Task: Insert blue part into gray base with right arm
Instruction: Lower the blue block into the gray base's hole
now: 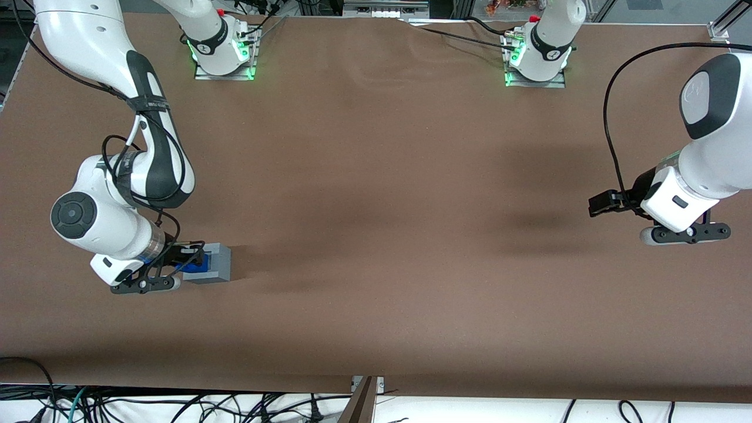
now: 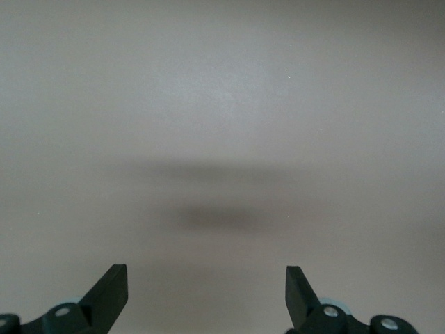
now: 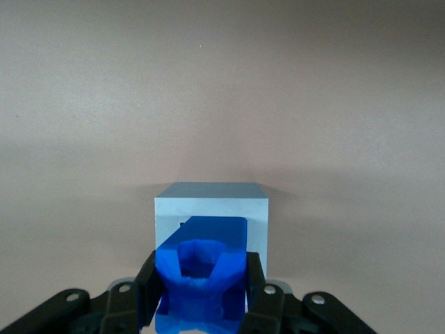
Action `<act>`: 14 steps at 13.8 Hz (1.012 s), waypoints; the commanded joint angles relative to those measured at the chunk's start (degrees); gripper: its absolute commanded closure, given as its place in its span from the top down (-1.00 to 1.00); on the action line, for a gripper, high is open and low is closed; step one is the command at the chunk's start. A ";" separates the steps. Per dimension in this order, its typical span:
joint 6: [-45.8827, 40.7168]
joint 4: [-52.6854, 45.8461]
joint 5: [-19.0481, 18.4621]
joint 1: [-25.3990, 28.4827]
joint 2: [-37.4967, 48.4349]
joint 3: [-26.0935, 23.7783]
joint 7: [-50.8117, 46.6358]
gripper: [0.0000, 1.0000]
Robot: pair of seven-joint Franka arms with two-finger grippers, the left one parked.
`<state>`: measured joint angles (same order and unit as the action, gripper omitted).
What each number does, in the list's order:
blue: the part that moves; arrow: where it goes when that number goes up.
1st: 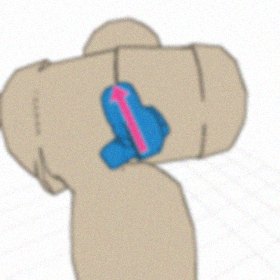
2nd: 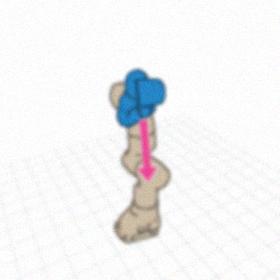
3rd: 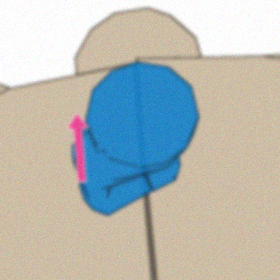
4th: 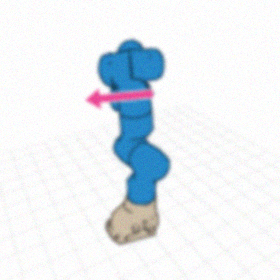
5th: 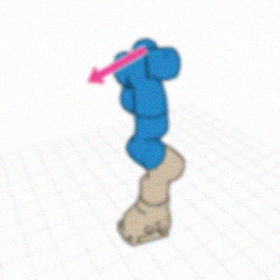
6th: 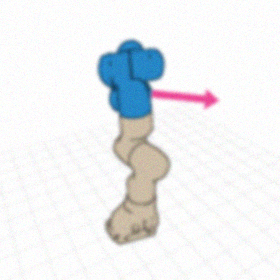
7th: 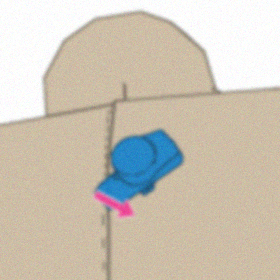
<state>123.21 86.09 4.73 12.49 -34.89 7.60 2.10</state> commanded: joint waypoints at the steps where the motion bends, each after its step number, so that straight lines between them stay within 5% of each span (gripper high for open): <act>1: 2.21 2.67 1.41 -0.09 0.70 -0.74 1.67 -0.19; 14: 2.38 6.81 2.65 -0.45 3.16 -0.74 4.75 -0.18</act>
<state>124.66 90.31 6.31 12.51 -32.68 7.19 5.21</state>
